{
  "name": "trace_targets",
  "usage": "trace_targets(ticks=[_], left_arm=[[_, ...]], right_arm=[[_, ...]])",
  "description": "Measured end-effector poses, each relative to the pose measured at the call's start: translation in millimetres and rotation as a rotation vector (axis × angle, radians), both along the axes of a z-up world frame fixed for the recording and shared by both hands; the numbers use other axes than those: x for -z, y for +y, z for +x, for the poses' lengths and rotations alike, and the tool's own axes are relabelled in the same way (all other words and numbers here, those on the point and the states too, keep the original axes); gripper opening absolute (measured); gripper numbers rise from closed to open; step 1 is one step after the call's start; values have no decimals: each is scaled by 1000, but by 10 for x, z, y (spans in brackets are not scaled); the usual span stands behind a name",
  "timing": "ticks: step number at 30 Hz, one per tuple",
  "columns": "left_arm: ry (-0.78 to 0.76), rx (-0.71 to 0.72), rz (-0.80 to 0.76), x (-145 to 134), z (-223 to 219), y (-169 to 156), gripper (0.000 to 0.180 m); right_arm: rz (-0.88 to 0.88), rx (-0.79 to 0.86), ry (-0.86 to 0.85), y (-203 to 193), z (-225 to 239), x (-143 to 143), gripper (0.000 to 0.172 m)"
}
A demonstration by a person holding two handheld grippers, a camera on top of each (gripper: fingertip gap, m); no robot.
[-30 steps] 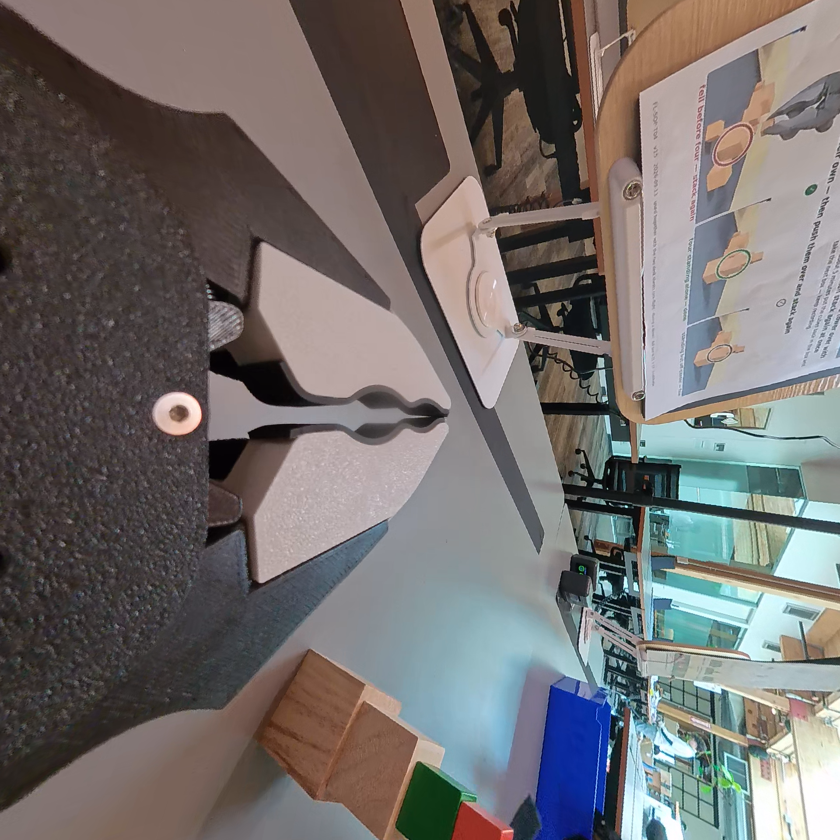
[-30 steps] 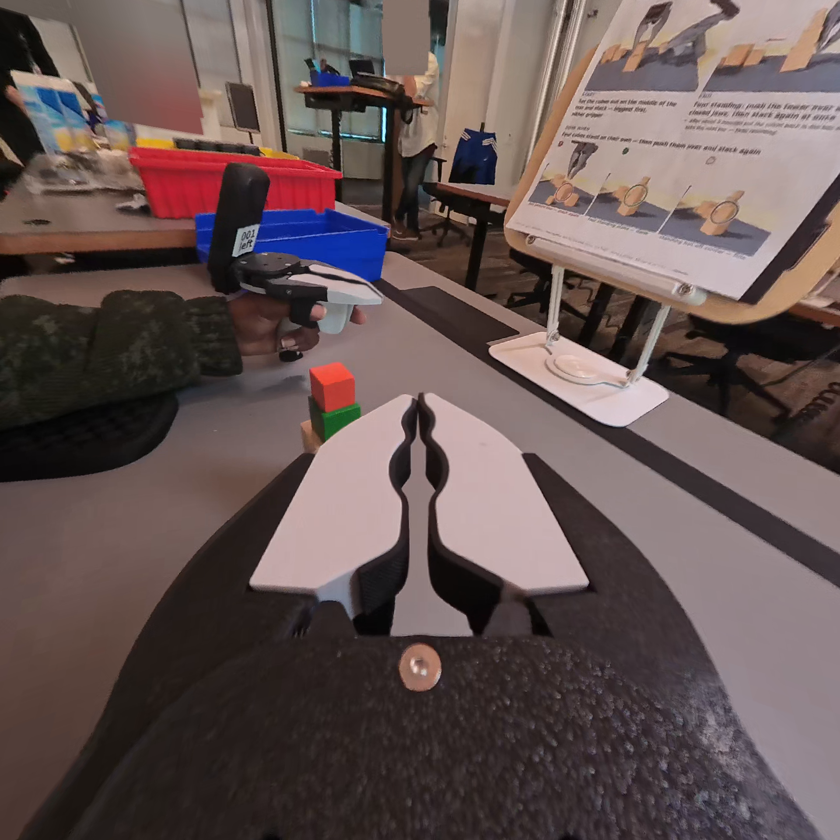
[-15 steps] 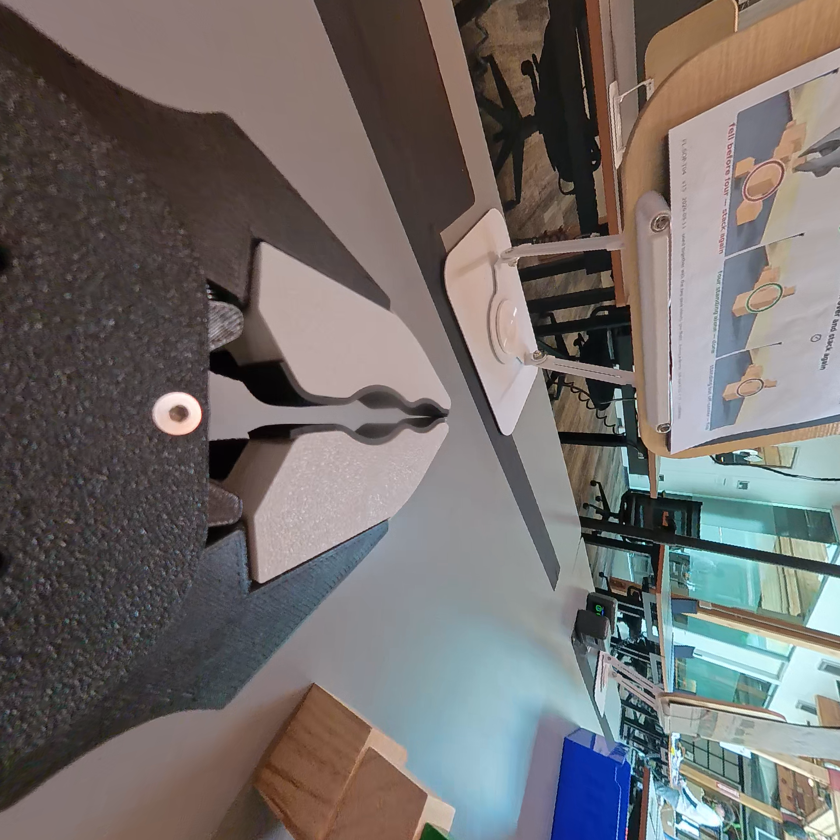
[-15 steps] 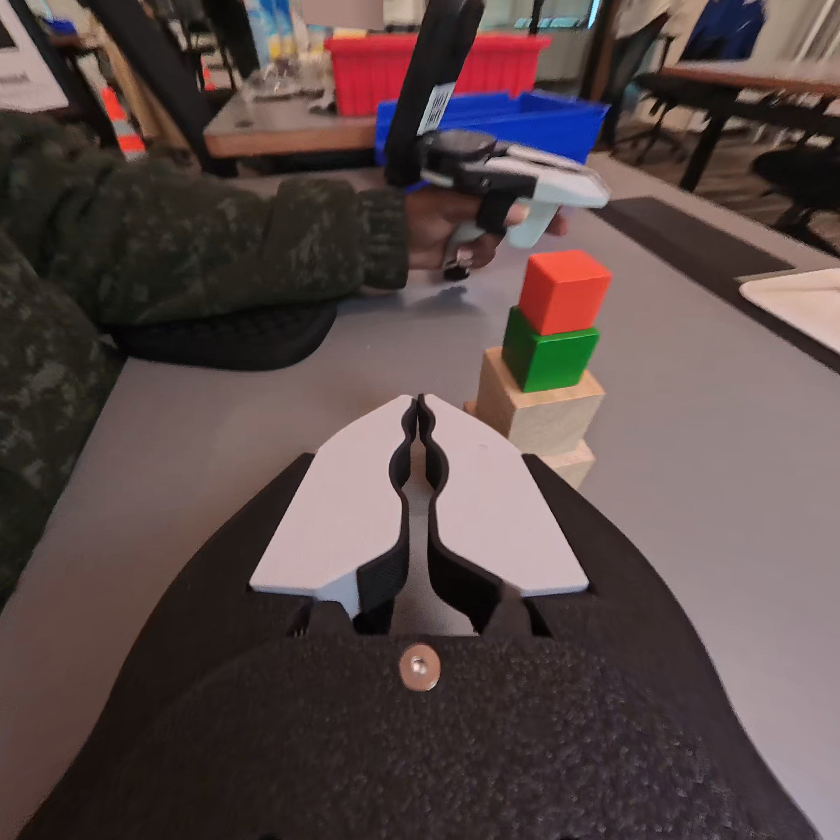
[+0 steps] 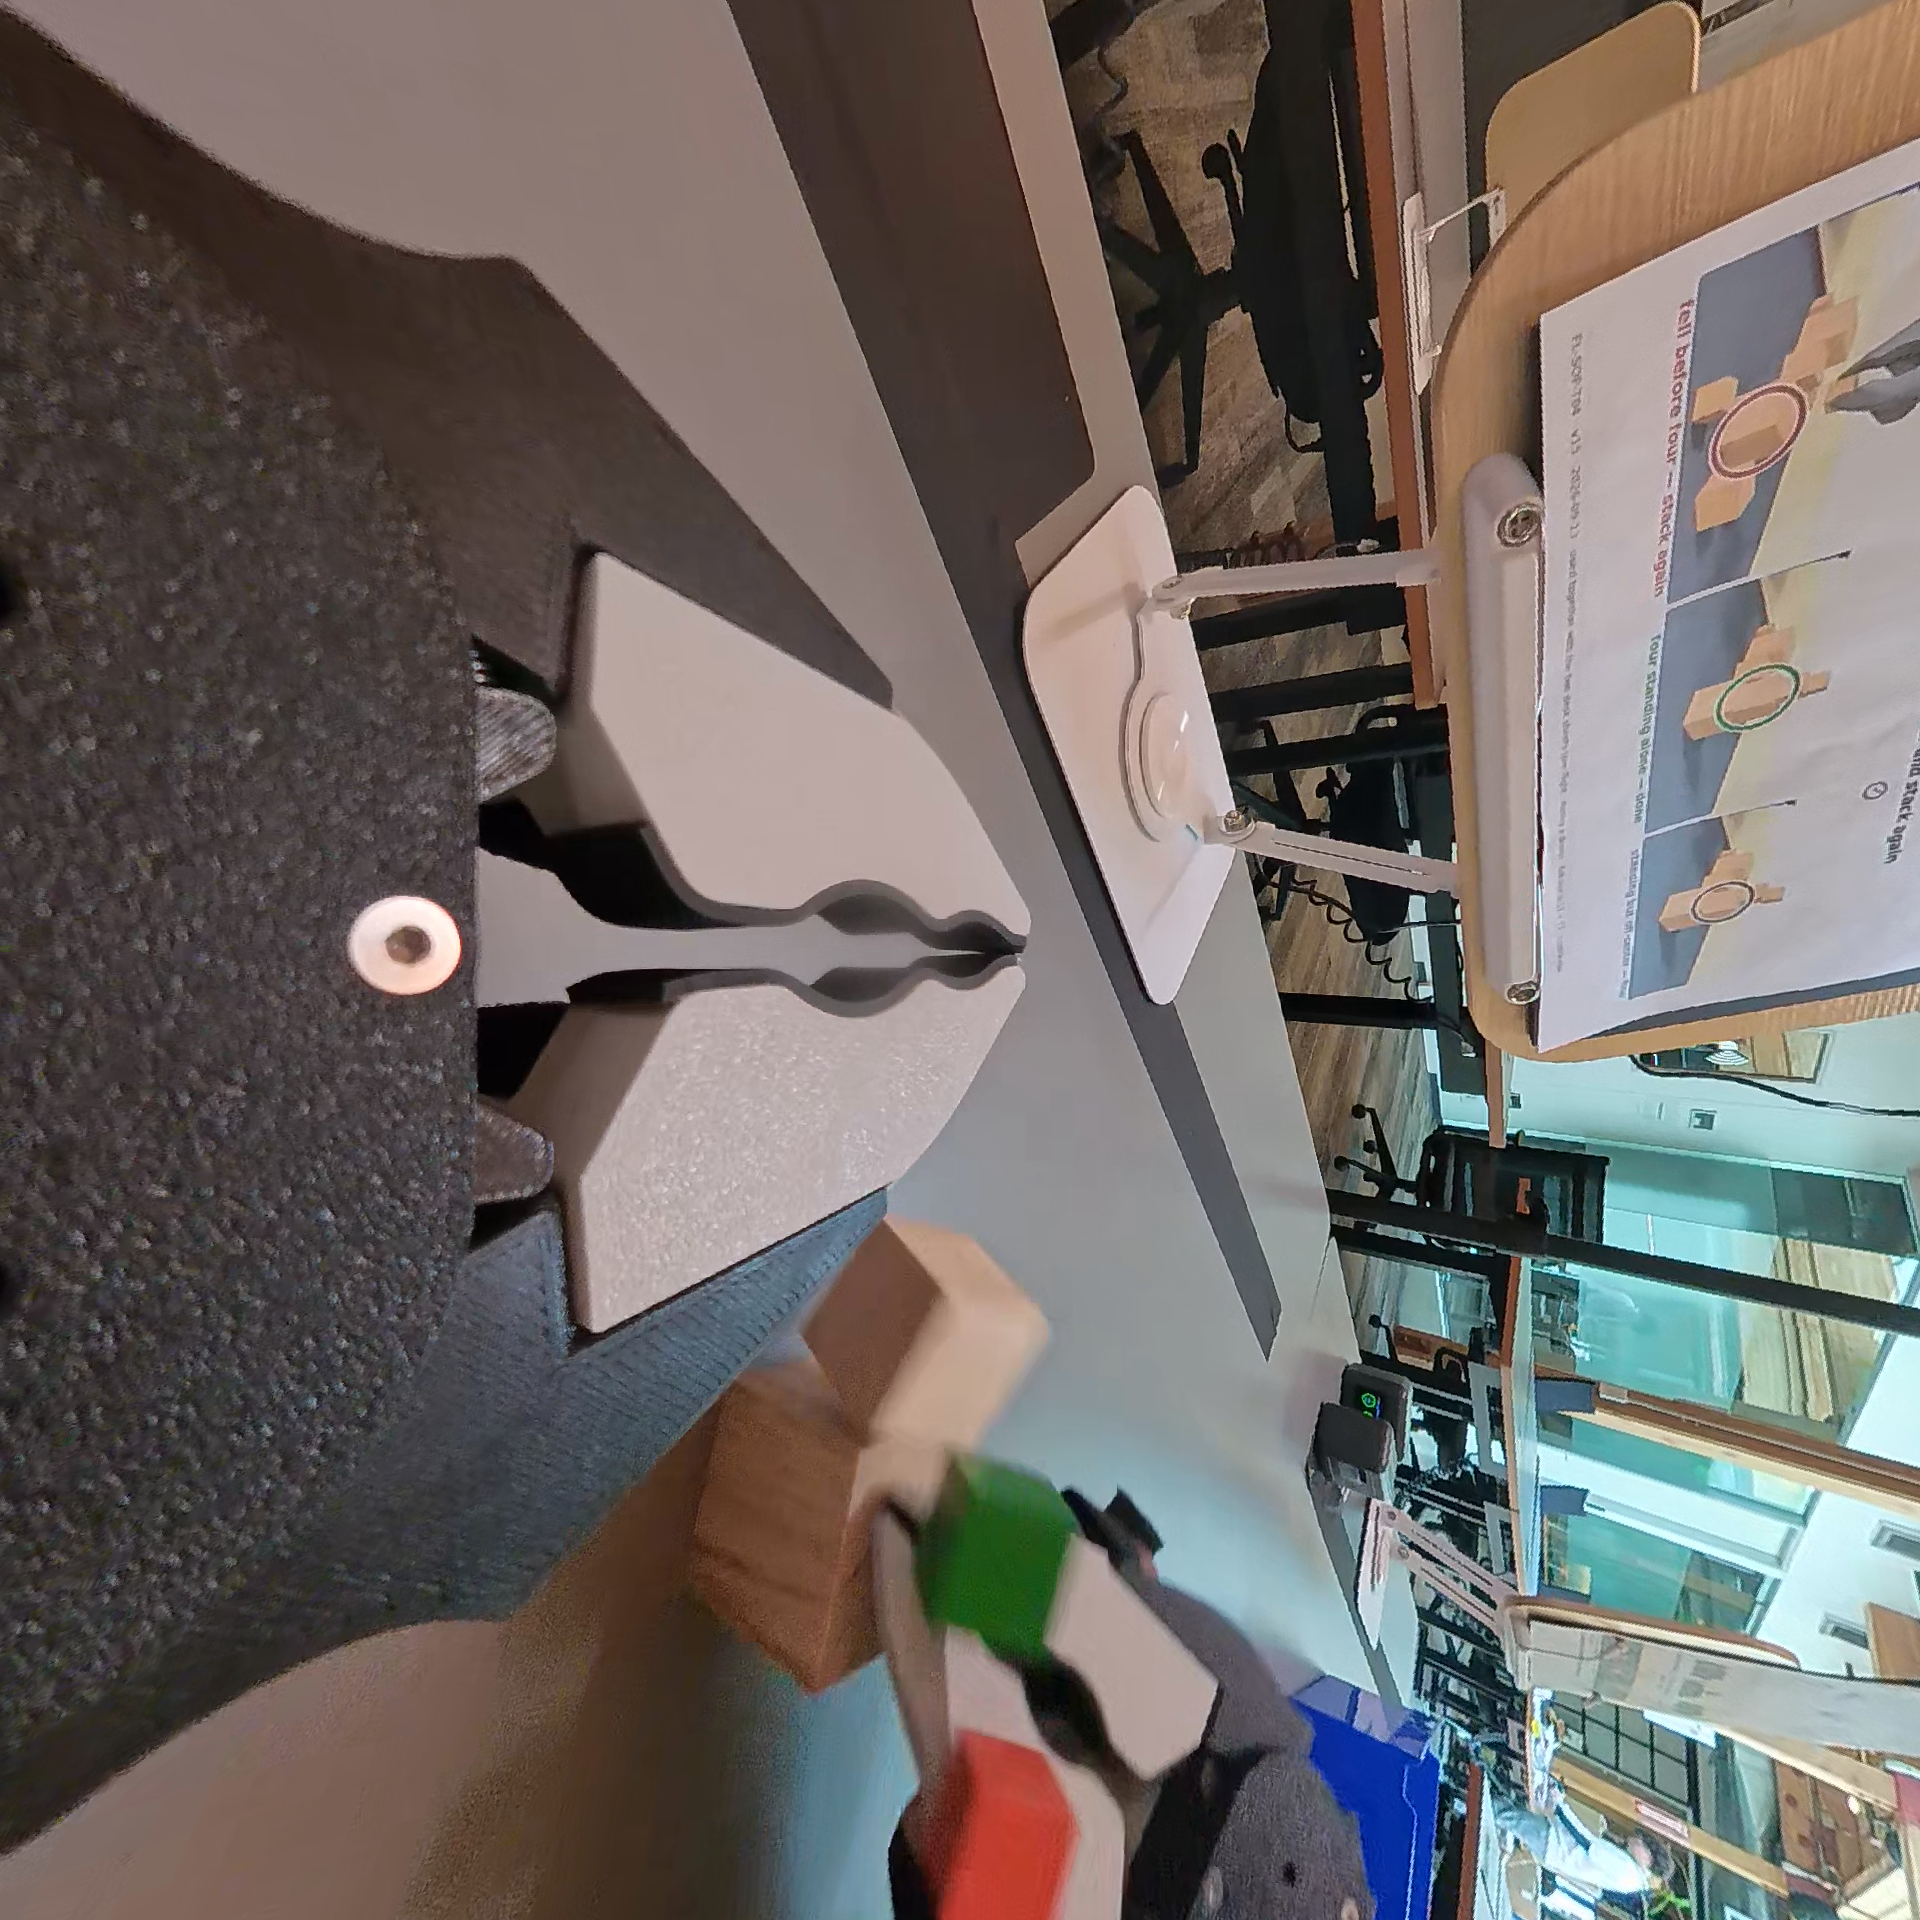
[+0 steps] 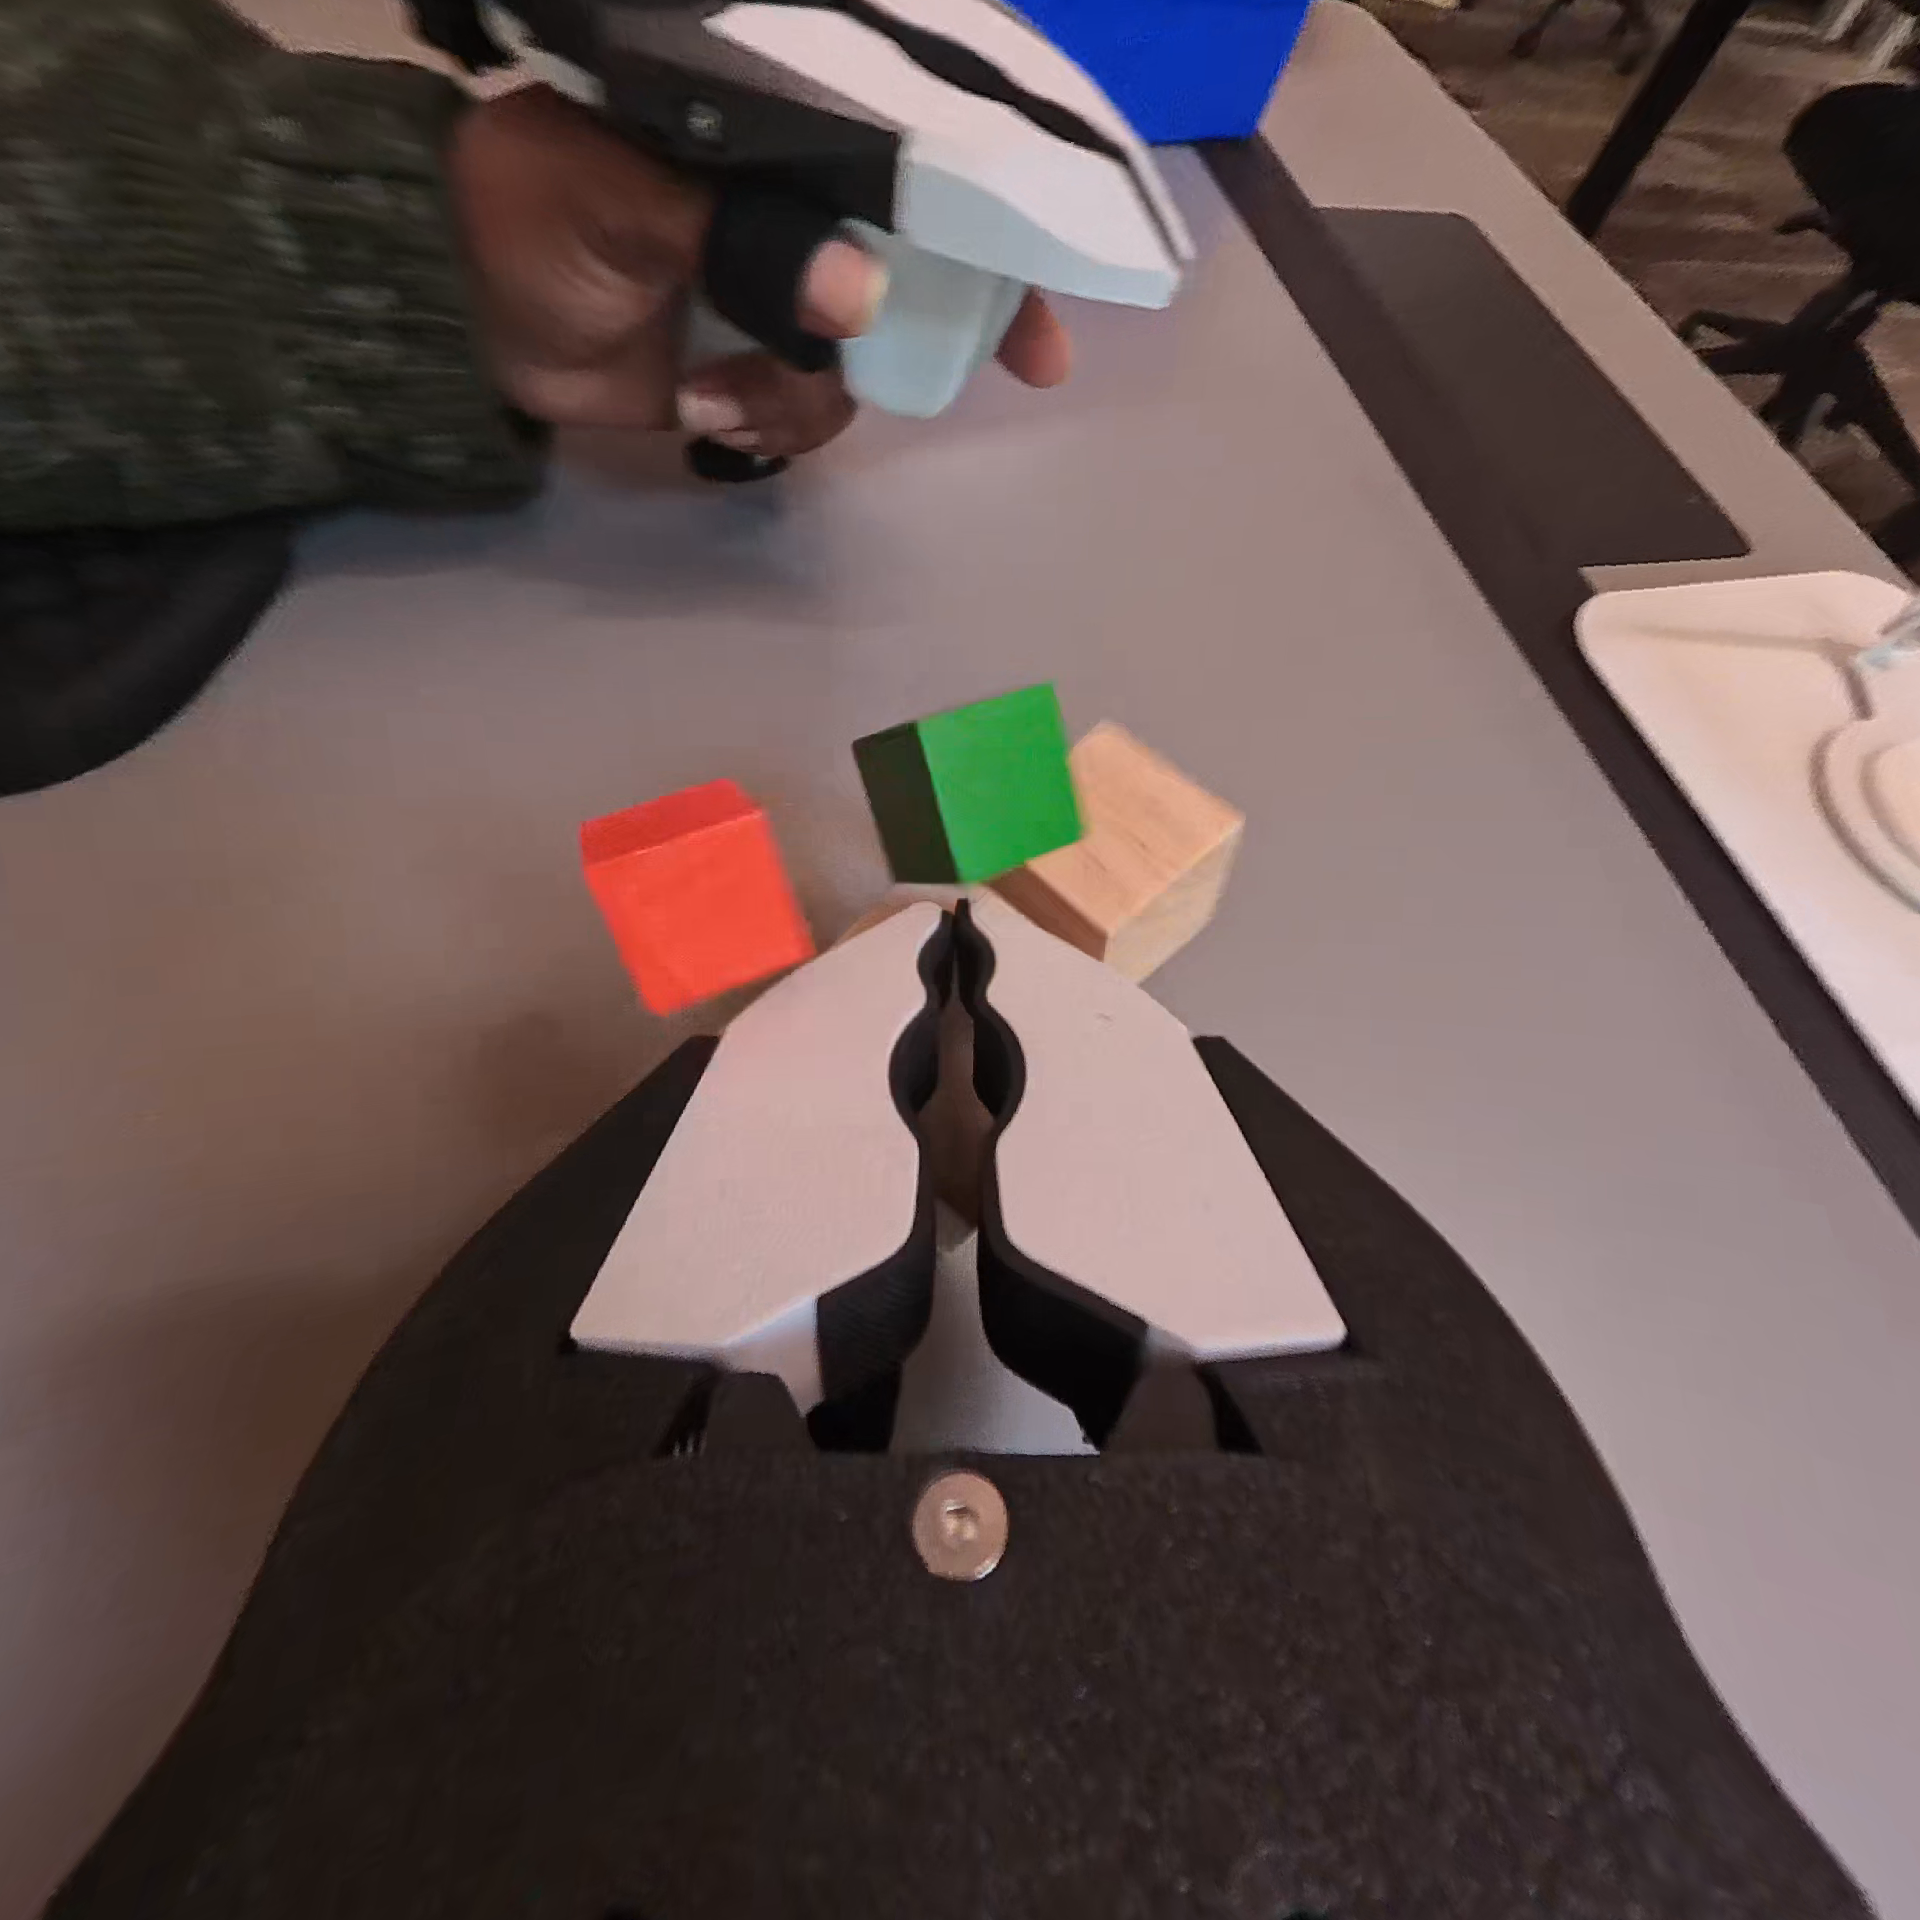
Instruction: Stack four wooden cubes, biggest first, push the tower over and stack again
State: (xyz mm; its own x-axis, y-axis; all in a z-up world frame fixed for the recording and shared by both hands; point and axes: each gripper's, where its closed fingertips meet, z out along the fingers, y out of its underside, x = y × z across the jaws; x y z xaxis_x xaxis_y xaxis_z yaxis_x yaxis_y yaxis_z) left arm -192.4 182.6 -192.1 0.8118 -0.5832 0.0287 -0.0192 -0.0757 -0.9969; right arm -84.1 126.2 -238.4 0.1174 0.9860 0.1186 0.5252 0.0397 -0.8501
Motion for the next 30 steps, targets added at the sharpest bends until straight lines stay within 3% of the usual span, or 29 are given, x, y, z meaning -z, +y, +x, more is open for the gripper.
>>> trace_targets(ticks=[6, 14, 22, 27, 30], left_arm=[[1, -3, 5, -11, -8, 16, 0], [-8, -16, 16, -45, -35, 26, 0], [-14, -35, 16, -41, -68, 28, 0], [-10, -37, 21, -47, -62, 32, 0], [-5, -41, 19, -32, -64, 38, 0]], right_arm=[[10, 125, 59, 386, -112, -158, 0], [59, 285, 229, 482, 179, -461, 0], [95, 556, 366, 410, 882, -755, 1], [146, 744, 482, 433, 1530, -974, 1], [183, 857, 542, 517, 1963, -964, 1]])
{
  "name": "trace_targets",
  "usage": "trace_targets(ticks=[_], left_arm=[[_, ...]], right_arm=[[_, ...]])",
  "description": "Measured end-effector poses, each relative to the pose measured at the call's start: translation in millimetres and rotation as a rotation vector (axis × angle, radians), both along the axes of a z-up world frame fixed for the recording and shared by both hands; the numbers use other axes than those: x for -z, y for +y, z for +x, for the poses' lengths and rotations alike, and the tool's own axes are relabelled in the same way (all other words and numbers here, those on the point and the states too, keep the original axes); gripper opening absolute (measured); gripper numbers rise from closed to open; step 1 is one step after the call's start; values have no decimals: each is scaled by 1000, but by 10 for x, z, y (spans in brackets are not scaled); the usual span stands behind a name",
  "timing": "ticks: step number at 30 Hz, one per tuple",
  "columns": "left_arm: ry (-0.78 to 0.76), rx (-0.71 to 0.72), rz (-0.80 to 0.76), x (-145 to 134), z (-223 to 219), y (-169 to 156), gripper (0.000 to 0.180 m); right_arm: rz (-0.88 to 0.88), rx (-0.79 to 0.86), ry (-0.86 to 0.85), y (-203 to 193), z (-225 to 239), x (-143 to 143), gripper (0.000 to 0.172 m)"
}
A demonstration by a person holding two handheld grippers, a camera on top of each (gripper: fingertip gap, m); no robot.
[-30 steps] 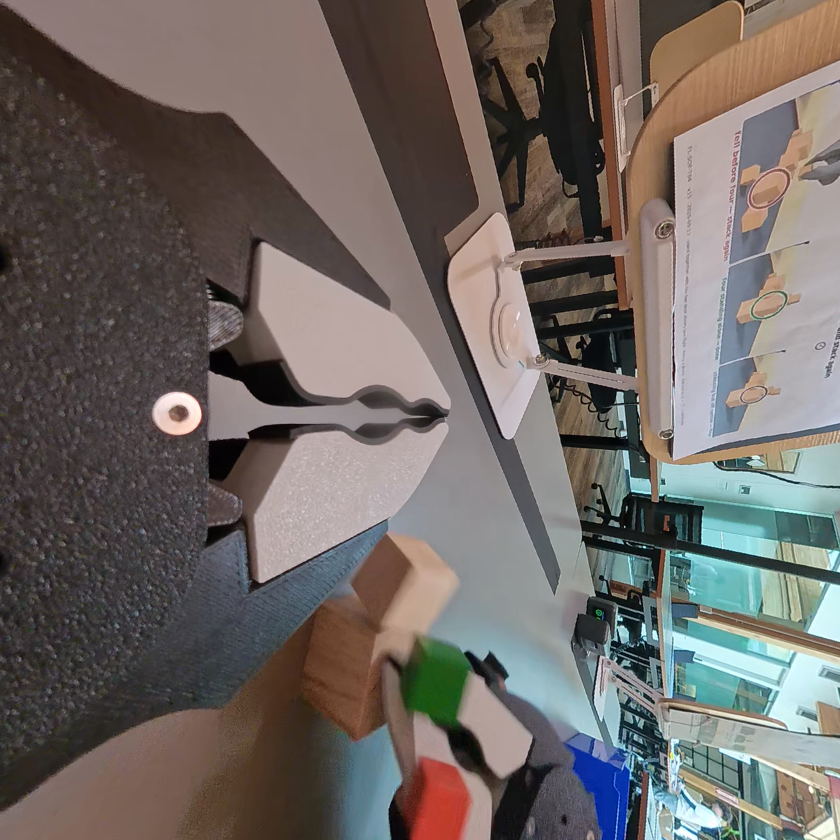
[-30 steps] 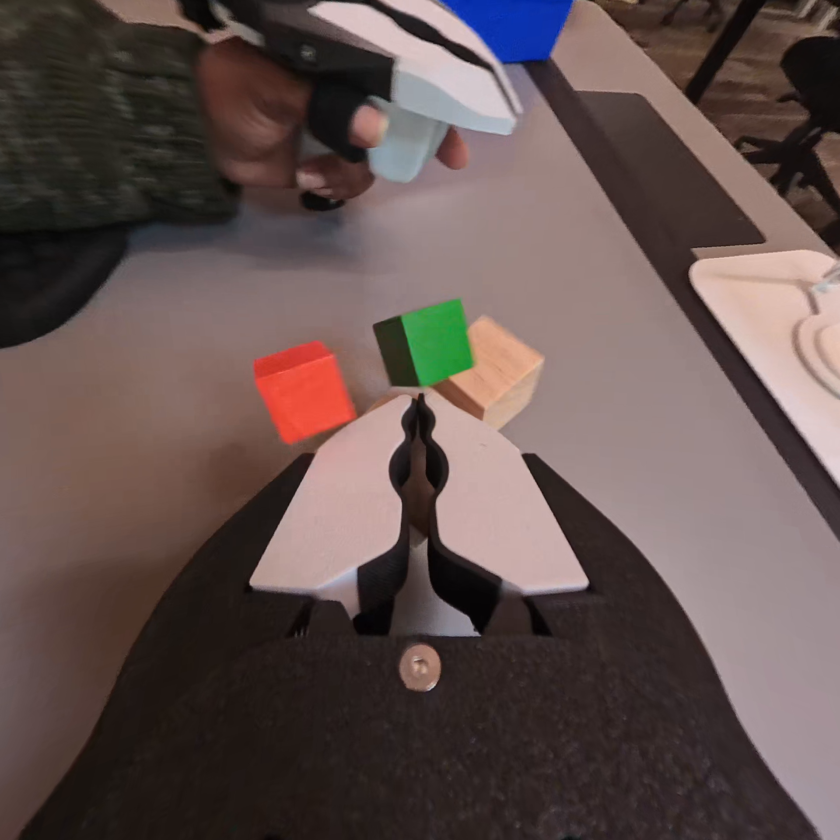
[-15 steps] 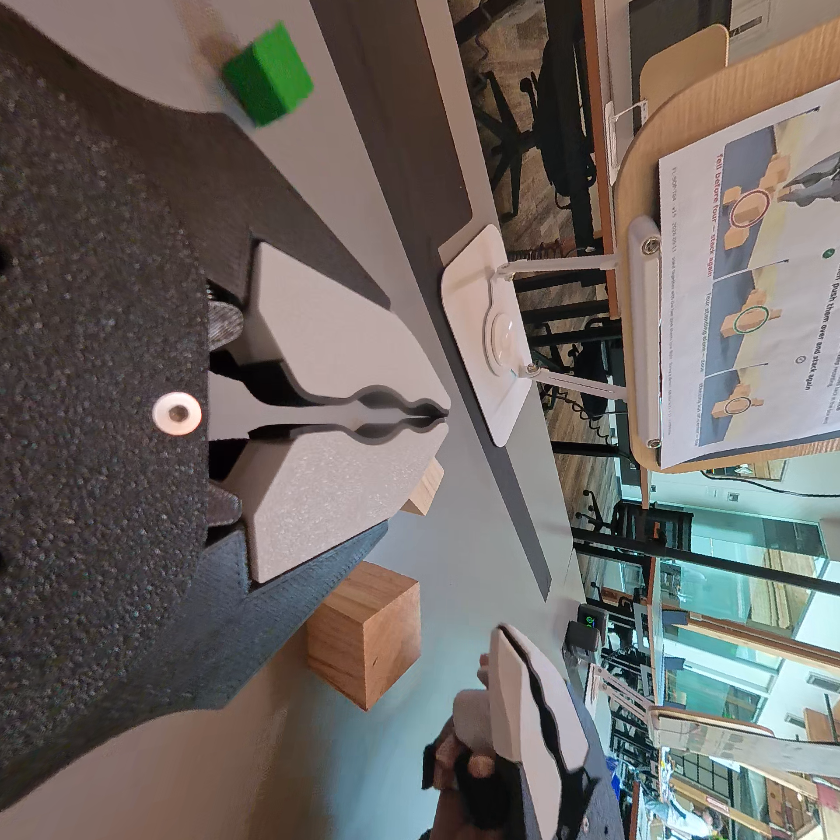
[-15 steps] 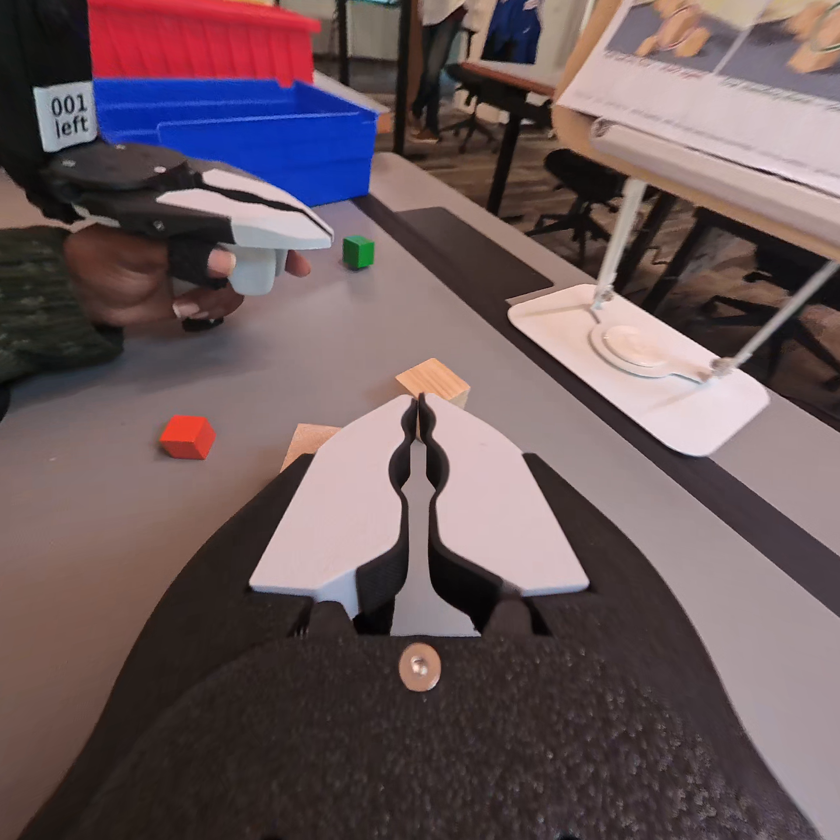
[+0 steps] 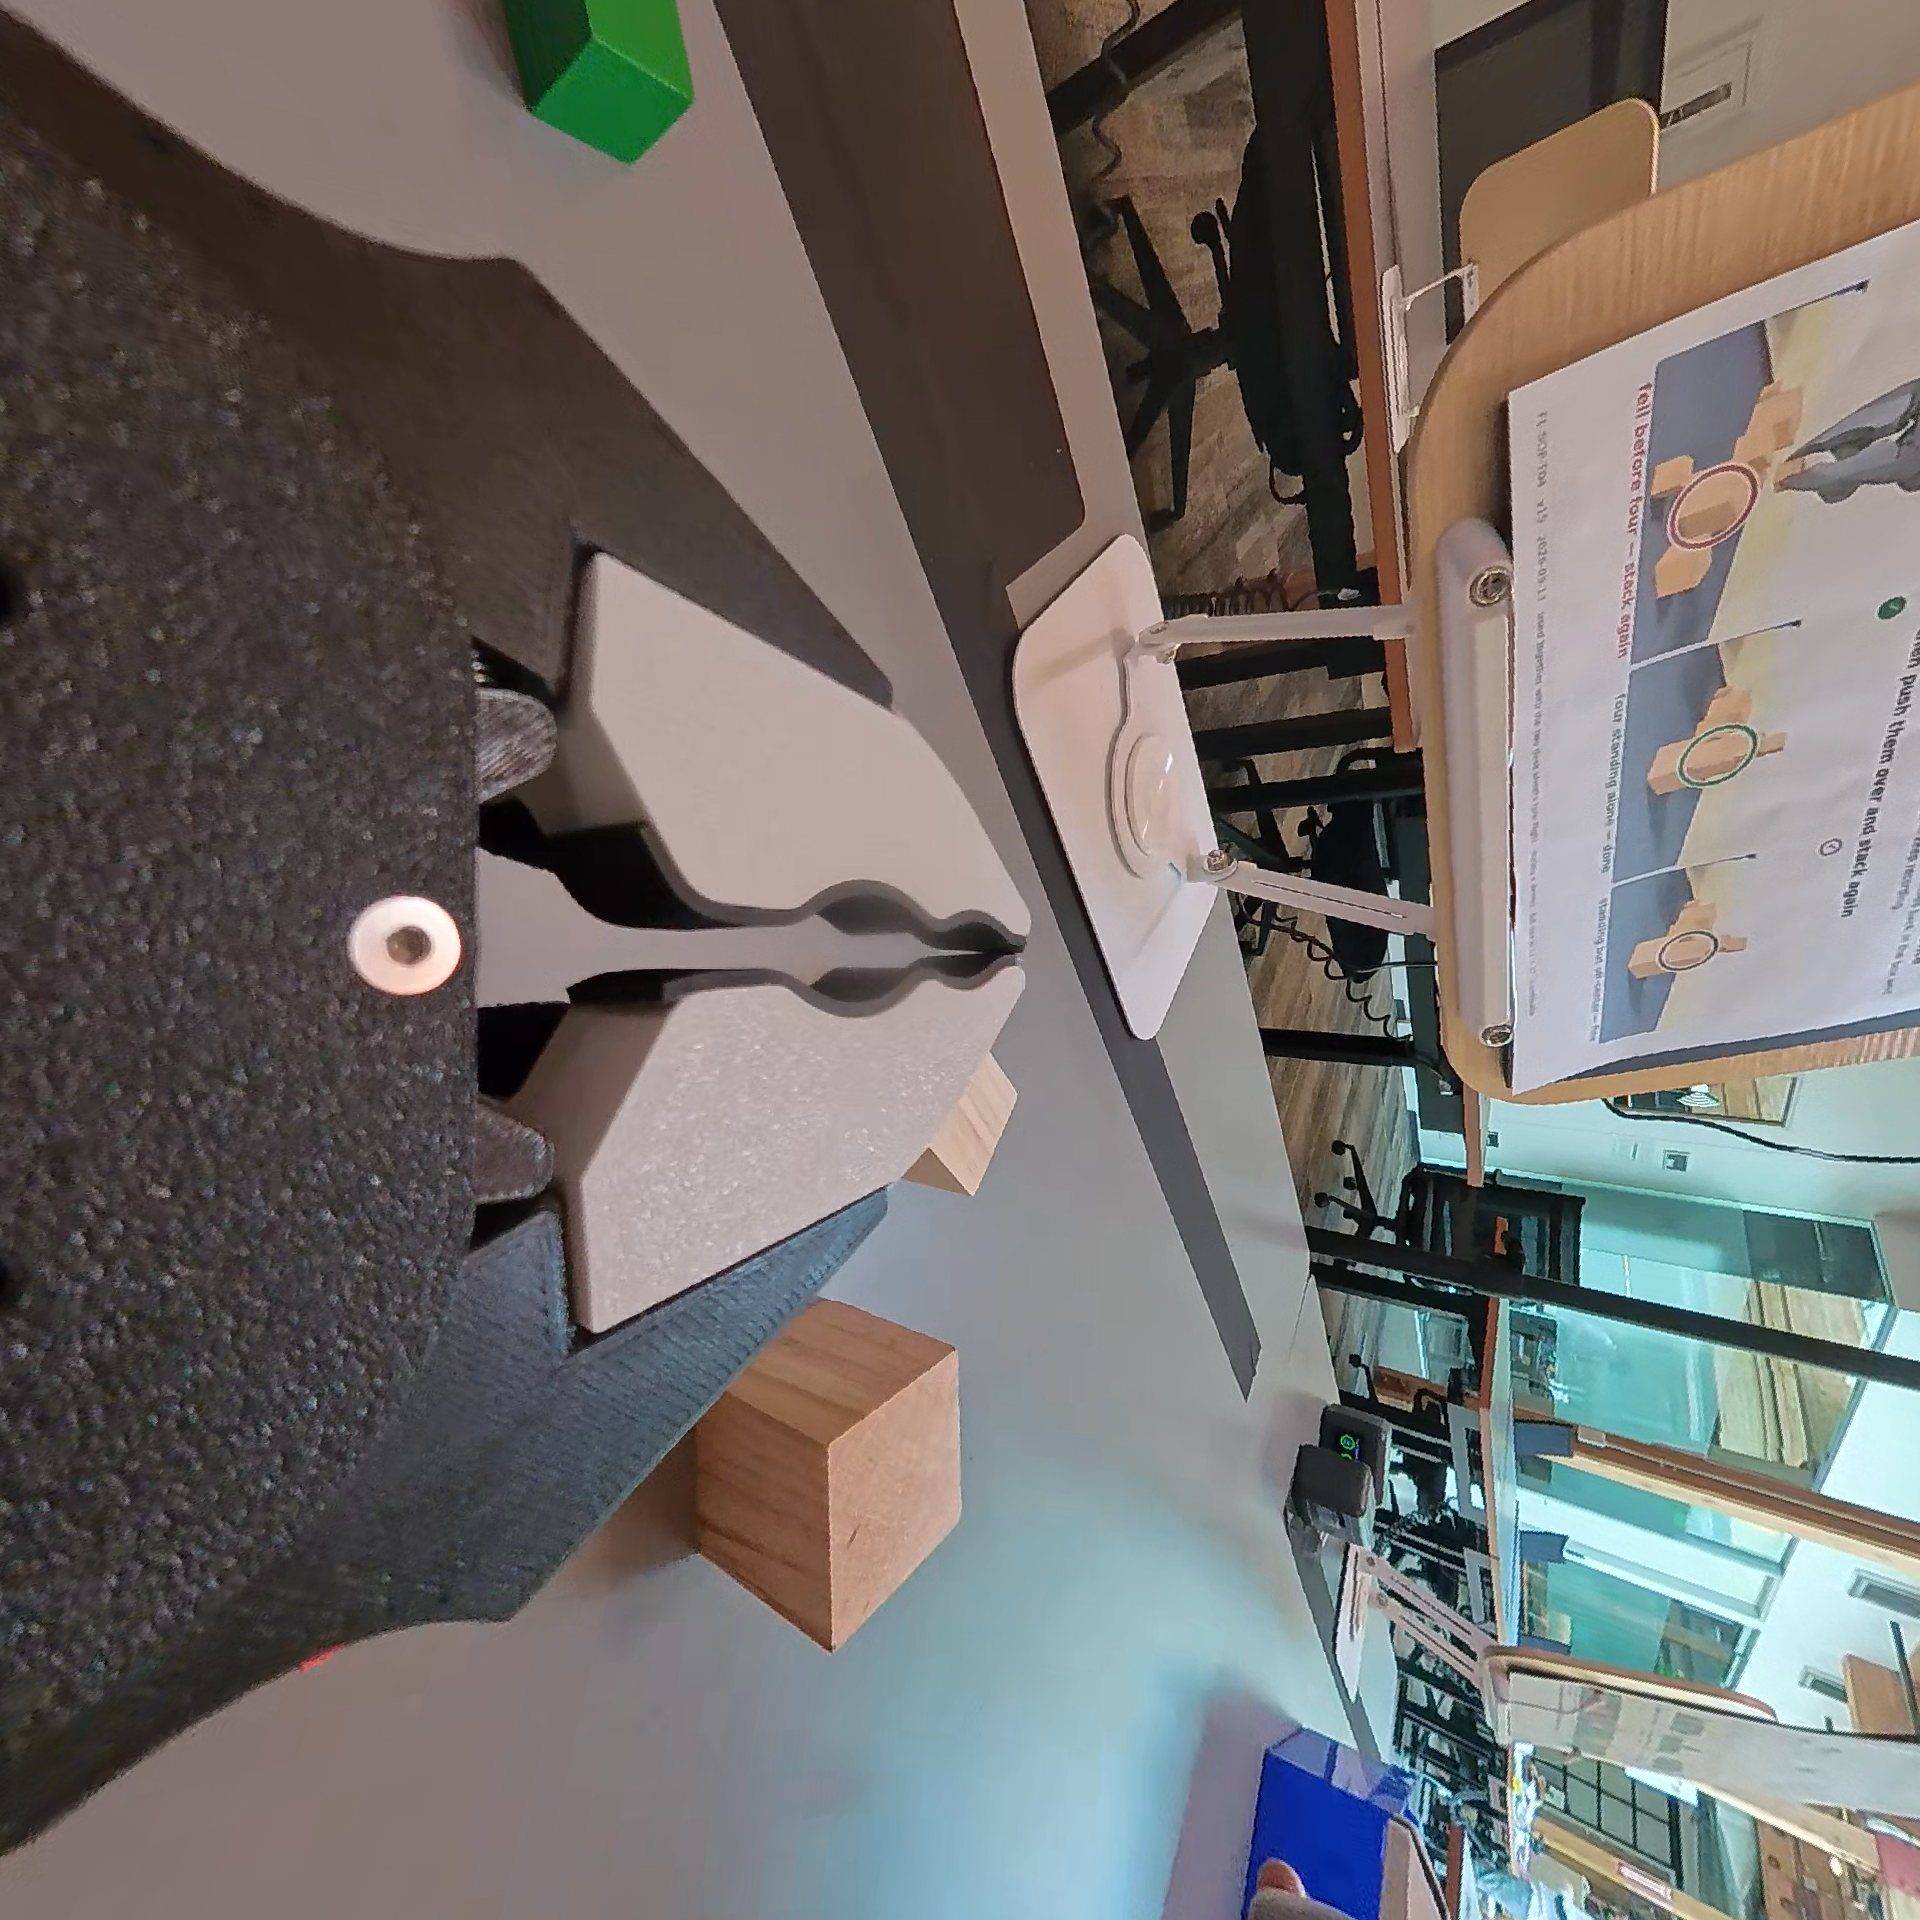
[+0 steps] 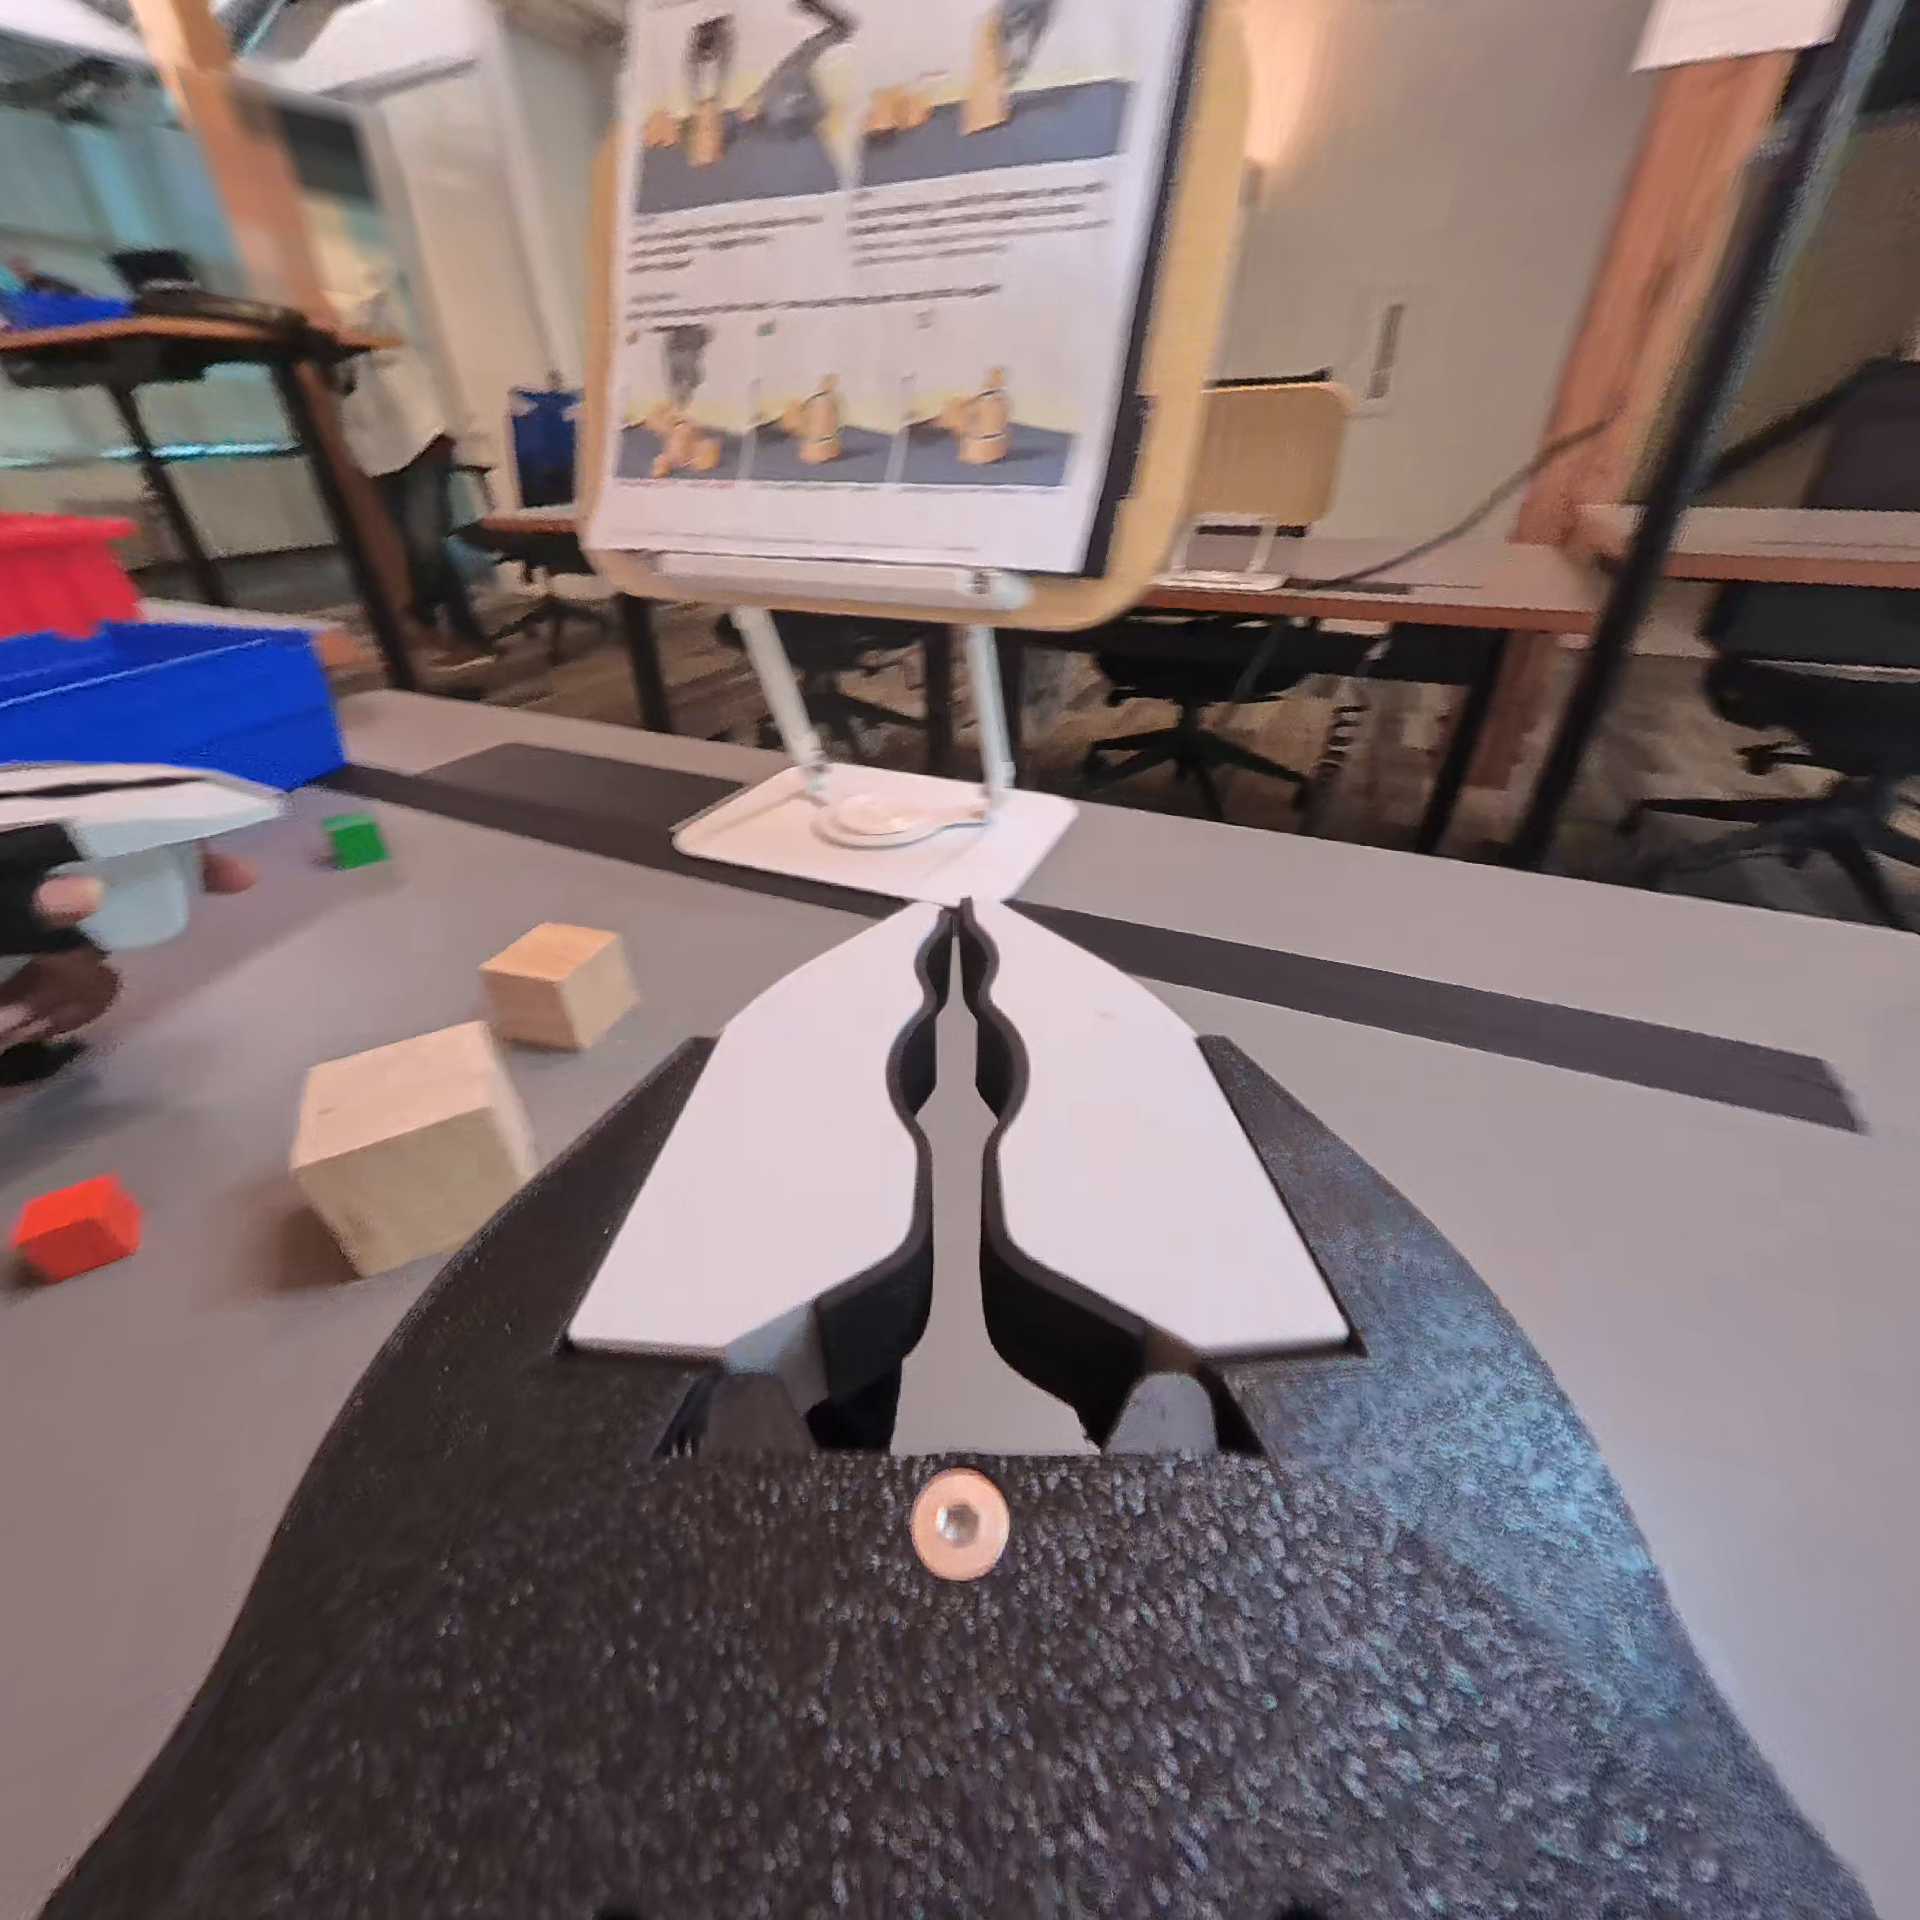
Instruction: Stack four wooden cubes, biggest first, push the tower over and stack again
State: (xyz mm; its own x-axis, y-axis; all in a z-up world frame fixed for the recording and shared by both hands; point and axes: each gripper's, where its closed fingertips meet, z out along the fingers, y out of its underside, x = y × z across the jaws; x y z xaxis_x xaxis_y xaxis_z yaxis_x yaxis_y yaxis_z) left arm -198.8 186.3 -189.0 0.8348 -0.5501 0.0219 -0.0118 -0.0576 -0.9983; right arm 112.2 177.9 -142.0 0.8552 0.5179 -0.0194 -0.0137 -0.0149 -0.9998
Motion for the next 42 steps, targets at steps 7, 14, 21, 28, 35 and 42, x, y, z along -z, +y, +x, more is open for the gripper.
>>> trace_targets(ticks=[7, 14, 21, 28, 35, 42], left_arm=[[22, 22, -2, 29, 68, -14, 0], [65, 128, 38, -119, 433, -185, 0], [87, 242, -302, 196, 937, -332, 31], [301, 177, -463, 506, 1267, -492, 80], [534, 114, -477, 880, 1285, -491, 64], [497, 211, -437, 754, 1319, -522, 62]], right_arm=[[-11, 143, 125, 158, 659, 63, 4], [4, 183, 102, 156, 712, 58, 5], [-53, 108, 97, 137, 533, 115, 5], [-68, 81, 100, 118, 472, 112, 5], [-81, 95, 28, 129, 402, 194, 4], [-81, 82, 14, 113, 355, 194, 4]])
